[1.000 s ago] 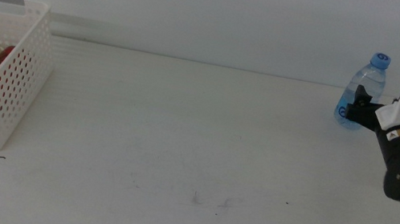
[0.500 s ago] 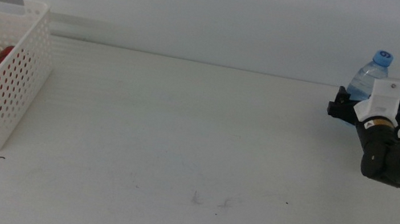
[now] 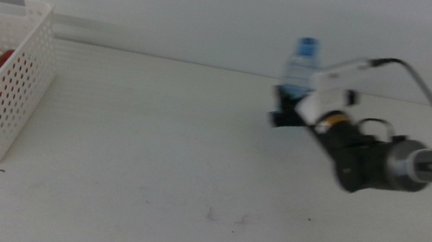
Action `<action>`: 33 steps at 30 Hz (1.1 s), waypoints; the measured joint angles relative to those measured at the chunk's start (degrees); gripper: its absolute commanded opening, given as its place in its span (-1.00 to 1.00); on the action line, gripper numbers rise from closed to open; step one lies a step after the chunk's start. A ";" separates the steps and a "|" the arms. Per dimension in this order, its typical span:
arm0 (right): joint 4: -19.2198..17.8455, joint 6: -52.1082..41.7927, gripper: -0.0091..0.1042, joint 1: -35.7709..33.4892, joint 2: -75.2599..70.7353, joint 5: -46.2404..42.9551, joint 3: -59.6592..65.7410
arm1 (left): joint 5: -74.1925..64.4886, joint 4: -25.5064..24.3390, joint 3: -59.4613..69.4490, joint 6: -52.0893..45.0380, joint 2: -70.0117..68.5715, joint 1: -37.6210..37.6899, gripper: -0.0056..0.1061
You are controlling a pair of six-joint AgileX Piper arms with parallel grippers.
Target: Use arms to grab the bottles and put them into the dustbin to the left of the table.
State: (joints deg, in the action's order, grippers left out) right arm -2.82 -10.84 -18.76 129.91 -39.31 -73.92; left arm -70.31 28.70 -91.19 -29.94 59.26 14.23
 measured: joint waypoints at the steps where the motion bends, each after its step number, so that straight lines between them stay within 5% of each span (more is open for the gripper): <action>1: -0.73 0.78 -0.87 -2.28 -0.25 -0.26 0.00 | 0.00 0.00 0.00 0.00 0.00 0.00 0.78; 10: -2.72 3.22 -0.77 -14.28 -0.06 0.88 0.00 | 0.00 -0.11 0.00 -0.10 0.00 0.00 0.78; 12: -2.67 3.46 -0.60 -14.67 0.49 0.88 0.00 | 0.00 -0.23 0.00 -0.10 0.00 0.00 0.78; 17: -2.67 5.92 0.27 -14.67 0.71 0.68 0.00 | 0.00 -0.23 0.00 -0.10 0.00 0.00 0.78; 20: -2.98 7.31 0.57 -14.67 0.71 0.40 0.00 | 0.00 -0.23 0.00 -0.10 0.00 0.00 0.78; 33: -9.19 19.10 0.61 -14.67 -8.59 11.71 7.55 | 0.00 -0.23 0.00 -0.10 0.00 0.00 0.78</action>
State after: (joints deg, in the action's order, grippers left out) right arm -12.01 8.25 -33.44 121.32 -27.60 -66.37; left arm -70.31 28.48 -91.19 -30.04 59.26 14.23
